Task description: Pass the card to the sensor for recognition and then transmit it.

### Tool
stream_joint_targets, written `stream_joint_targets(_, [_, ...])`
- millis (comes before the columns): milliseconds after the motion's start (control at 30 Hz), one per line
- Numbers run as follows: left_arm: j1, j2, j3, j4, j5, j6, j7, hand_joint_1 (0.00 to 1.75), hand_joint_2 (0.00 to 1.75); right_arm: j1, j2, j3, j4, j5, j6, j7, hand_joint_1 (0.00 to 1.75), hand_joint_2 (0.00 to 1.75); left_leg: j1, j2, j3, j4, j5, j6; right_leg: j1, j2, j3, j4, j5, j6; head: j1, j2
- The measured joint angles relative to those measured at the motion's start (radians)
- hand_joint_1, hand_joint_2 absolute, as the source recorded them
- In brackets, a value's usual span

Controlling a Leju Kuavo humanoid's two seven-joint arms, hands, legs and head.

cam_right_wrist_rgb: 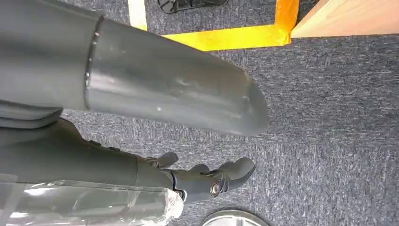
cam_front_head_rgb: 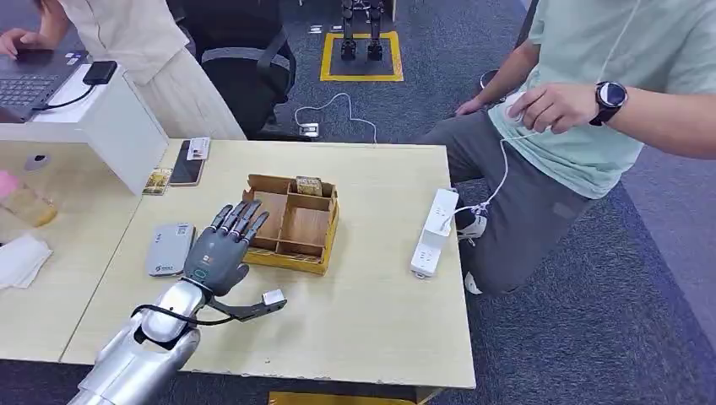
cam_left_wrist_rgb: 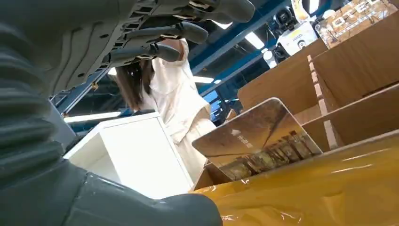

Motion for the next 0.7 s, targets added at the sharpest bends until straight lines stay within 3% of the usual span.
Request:
stream_joint_targets(33, [0.000,0.000,0.001,0.002,0.000,0.000,-0.003,0.59,1.75,0.000,0.000,0.000,0.000,0.000,0.000,0.000,0.00,0.00,0.000,0.000,0.000,0.000,0.000,0.000,0.000,0.000,0.000,0.000,0.000,0.000,0.000,0.000])
stream_joint_targets(67, [0.000,-0.001,0.002,0.004,-0.002,-0.001,-0.005,0.59,1.75,0.000,0.000,0.000,0.000,0.000,0.000,0.000,0.00,0.00,0.000,0.000,0.000,0.000,0.000,0.000,0.000,0.000,0.000,0.000,0.000,0.000,0.000,0.000])
stream_joint_targets(100, [0.000,-0.001,0.002,0.007,-0.002,-0.002,-0.007,1.75,1.75,-0.001,0.000,0.000,0.000,0.000,0.000,0.000,0.00,0.00,0.000,0.000,0.000,0.000,0.000,0.000,0.000,0.000,0.000,0.000,0.000,0.000,0.000,0.000])
stream_joint_targets(300, [0.000,-0.001,0.009,0.016,0.004,-0.013,-0.030,1.69,1.75,-0.004,0.000,0.000,0.000,0.000,-0.001,0.000,0.00,0.00,0.000,0.000,0.000,0.000,0.000,0.000,0.000,0.000,0.000,0.000,0.000,0.000,0.000,0.000])
stream_joint_targets(700, [-0.004,-0.002,0.010,0.019,0.010,-0.022,-0.039,1.75,1.75,-0.007,0.000,0.000,0.000,-0.003,-0.005,-0.003,0.00,0.00,0.000,0.000,0.000,0.000,0.000,0.000,0.000,0.000,0.000,0.000,0.000,0.000,0.000,0.000])
